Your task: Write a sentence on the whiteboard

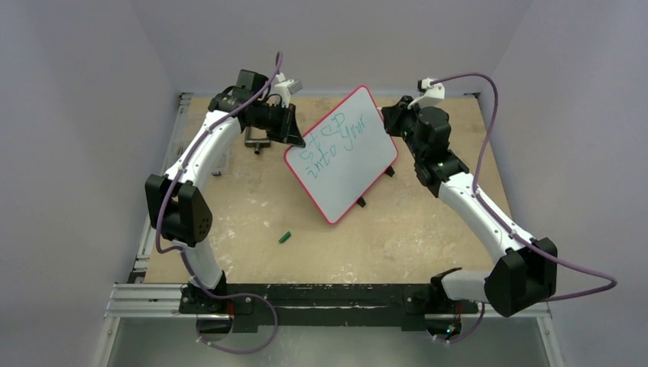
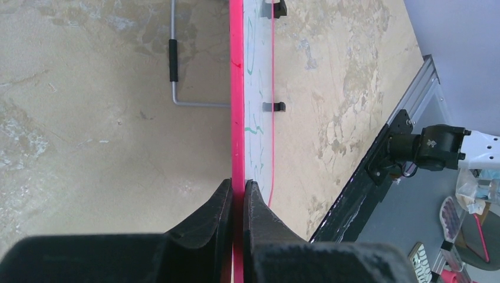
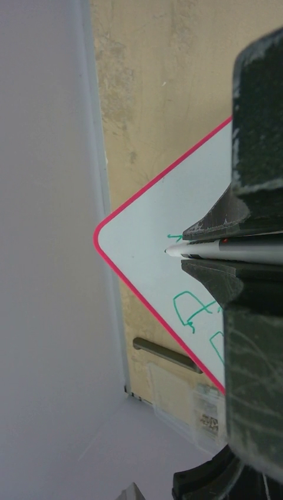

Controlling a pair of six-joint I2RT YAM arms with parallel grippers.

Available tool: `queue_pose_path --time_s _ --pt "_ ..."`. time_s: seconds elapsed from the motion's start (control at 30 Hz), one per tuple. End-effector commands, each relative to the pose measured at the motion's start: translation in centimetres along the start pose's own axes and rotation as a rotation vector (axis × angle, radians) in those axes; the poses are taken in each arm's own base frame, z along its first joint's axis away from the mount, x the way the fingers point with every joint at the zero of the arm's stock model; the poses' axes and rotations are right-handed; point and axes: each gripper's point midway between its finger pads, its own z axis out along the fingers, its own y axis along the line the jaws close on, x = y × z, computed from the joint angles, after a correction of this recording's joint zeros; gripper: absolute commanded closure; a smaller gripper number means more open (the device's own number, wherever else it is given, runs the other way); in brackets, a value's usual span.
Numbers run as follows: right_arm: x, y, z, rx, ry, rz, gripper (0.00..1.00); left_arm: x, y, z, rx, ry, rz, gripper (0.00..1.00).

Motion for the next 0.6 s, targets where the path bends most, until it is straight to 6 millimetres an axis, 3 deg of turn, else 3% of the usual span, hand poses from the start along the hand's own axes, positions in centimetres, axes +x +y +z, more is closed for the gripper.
queue_pose_path --time_s 0.0,0.37,0.57 --pt "0.8 1.3 -1.4 -0.085 0.03 0.012 1.0 -0.8 -0.8 -1.6 -0.054 -0.047 0.085 1.0" --pt "6.0 4.5 -4.7 -0.299 0.164 0.042 1.0 0.7 -0.4 -0.8 -0.063 -0.029 0.07 1.0" --pt "8.9 6.8 -6.7 -0.364 0.219 -0.026 1.0 0.9 0.2 -0.3 -0.079 -0.018 0.067 1.0"
